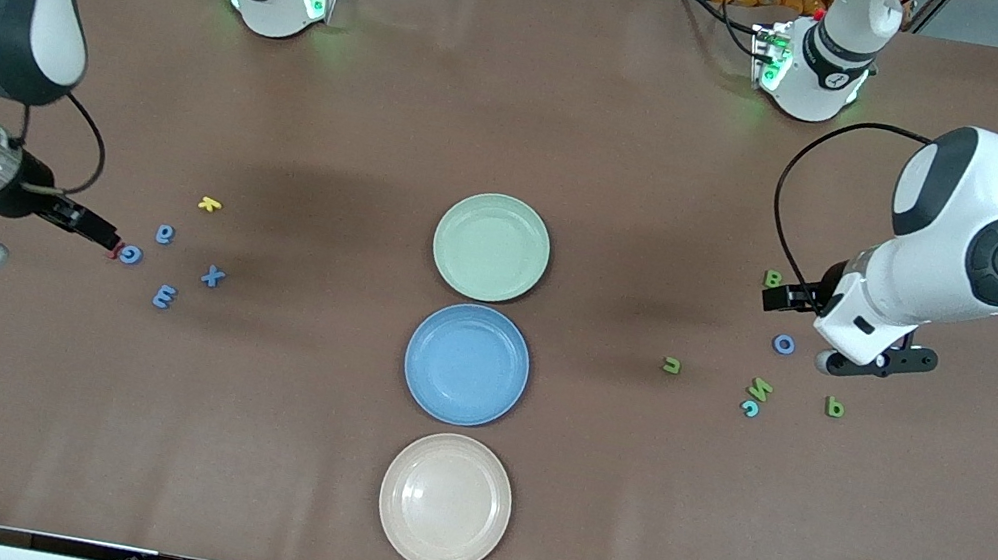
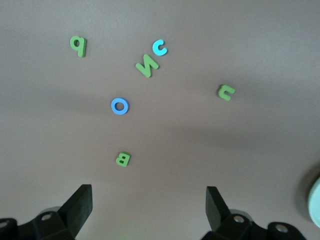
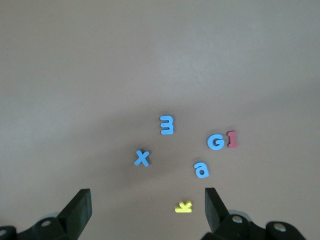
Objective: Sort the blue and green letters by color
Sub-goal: 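Reach the right gripper to the blue x while the left gripper reaches green B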
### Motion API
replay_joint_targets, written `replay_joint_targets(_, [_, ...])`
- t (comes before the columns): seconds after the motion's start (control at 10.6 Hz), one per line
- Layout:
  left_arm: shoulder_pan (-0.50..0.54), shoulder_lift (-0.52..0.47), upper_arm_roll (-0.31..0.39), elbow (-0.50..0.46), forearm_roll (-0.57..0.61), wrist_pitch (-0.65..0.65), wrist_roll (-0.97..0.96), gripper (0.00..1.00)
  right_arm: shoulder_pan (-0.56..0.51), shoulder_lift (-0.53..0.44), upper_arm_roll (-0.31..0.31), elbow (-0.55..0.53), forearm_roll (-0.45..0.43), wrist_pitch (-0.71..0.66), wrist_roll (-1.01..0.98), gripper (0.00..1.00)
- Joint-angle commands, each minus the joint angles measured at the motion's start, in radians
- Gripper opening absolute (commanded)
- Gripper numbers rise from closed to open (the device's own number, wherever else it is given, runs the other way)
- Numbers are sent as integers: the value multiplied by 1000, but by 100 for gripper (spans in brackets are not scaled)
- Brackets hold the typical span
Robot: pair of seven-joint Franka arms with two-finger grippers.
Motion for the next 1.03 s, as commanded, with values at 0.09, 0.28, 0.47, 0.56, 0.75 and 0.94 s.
replay_joint_targets(0.09, [5,-54,-9,-168,67,143,12,100,6,108,16,-117,25,221,210,100])
replay_joint_targets(0.28, [16,-54,-9,-227,69,205,99,100,12,186,22,-126,25,295,300,100])
replay_joint_targets(0.47, [42,-54,-9,-252,69,234,151,100,21,239,48,-128,24,348,368,100])
replay_joint_targets(0.56, [42,-54,-9,-265,69,243,179,100,24,257,59,-128,24,366,406,100])
replay_joint_targets(0.75, [53,-55,-9,-319,69,307,220,100,24,294,81,-129,18,392,455,100])
replay_joint_targets(0.94, [54,-65,-9,-376,69,367,243,100,26,312,87,-195,16,490,459,100])
